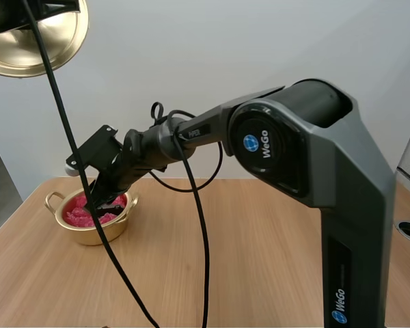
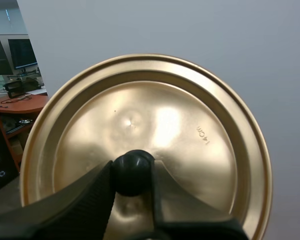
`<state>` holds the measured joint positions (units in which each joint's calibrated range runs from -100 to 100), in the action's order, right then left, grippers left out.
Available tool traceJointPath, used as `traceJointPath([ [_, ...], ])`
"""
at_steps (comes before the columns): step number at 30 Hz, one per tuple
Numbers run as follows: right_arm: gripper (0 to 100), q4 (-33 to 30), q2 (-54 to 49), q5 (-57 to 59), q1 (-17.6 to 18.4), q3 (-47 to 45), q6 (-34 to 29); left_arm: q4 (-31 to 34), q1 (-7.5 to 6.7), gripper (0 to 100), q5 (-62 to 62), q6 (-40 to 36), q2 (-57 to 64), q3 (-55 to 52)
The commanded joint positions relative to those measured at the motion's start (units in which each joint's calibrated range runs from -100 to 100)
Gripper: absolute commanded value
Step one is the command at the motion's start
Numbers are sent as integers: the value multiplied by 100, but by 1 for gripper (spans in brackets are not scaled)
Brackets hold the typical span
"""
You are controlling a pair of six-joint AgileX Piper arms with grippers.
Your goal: Open the pot, put the car inside, and close it
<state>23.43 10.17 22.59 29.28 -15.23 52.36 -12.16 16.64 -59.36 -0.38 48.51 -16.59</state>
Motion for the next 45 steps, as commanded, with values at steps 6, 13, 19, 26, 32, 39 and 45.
traceJointPath([
  [6, 0, -133, -712, 2000, -768, 7, -200, 1, 4, 0, -494, 150, -592, -159],
  [13, 0, -418, -1355, 3244, -1791, -381, -318, 1, 4, 0, -960, 1001, -1617, -1334],
  [19, 0, -405, -2081, 3428, -2278, -496, -318, -54, 4, 0, -515, 1570, -2404, -1985],
  [26, 0, -363, -2852, 3527, -2340, -512, -318, -698, 4, 0, -952, 2153, -3069, -2031],
  [32, 0, -363, -3109, 3749, -2340, -524, -318, -726, -23, 0, -741, 2281, -3430, -2046],
  [39, 0, -446, -3195, 3878, -2340, -524, -390, -755, -23, 0, -202, 2396, -4046, -2046],
  [45, 0, -571, -3195, 3878, -2340, -524, -422, -1035, -23, 0, 158, 2733, -4351, -2062],
])
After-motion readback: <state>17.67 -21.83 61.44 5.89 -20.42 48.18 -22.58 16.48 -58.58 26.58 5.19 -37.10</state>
